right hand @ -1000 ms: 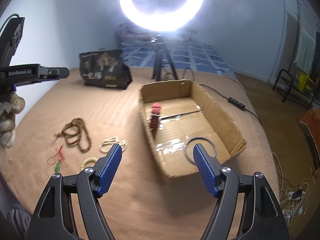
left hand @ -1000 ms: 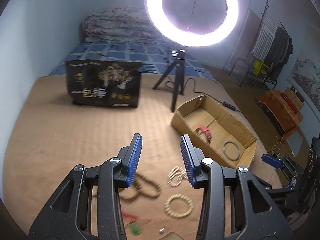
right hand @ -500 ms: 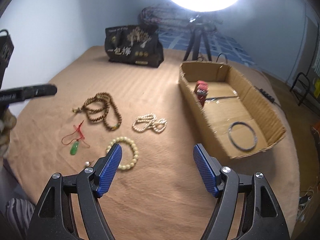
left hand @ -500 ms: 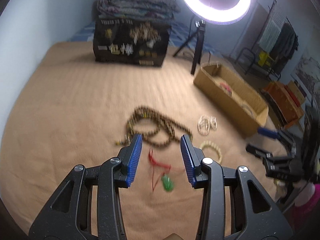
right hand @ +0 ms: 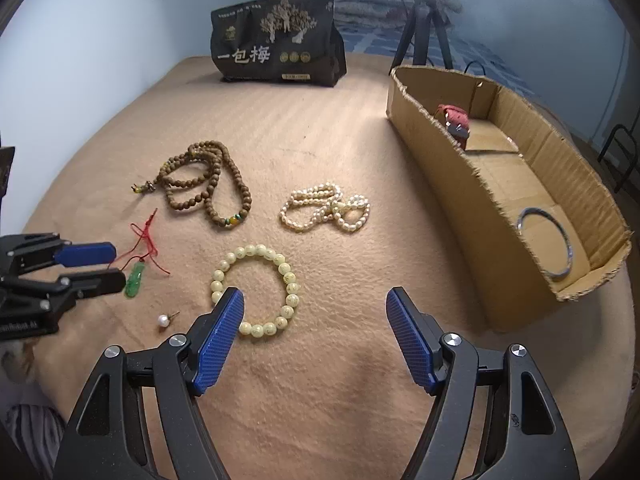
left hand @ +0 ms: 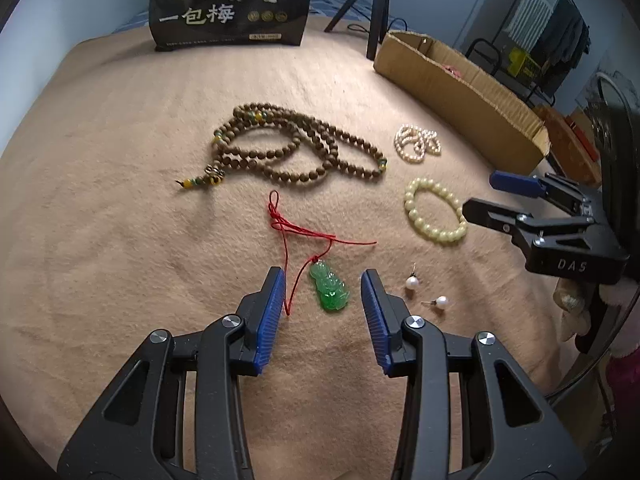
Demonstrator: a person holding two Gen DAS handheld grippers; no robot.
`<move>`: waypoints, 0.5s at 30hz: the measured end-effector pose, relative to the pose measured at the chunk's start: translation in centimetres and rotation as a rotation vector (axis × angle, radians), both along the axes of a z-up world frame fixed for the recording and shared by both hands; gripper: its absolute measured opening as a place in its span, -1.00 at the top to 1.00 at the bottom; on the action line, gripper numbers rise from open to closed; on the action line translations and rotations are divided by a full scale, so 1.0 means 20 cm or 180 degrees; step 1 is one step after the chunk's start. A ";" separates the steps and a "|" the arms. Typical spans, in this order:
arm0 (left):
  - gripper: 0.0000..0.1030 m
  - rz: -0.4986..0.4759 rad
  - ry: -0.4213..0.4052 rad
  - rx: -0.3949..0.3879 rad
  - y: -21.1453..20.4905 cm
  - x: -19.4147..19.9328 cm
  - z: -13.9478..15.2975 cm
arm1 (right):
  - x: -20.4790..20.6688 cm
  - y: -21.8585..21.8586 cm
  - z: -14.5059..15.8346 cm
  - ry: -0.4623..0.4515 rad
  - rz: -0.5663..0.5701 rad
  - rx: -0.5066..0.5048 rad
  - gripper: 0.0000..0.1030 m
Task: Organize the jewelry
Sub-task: 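Close the left tool on the green jade pendant while the right tool grips the cream bead bracelet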
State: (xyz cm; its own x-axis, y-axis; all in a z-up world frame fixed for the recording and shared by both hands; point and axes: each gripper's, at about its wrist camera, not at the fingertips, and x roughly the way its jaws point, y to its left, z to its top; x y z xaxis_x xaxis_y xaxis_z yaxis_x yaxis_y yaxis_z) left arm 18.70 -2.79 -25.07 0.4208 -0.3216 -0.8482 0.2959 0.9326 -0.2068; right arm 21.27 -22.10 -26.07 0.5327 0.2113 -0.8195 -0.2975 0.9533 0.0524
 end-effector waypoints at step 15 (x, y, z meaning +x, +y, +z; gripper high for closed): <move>0.57 -0.0088 -0.0147 0.0310 -0.07 0.02 -0.08 | 0.10 0.03 -0.09 0.0192 -0.0052 0.0024 -0.19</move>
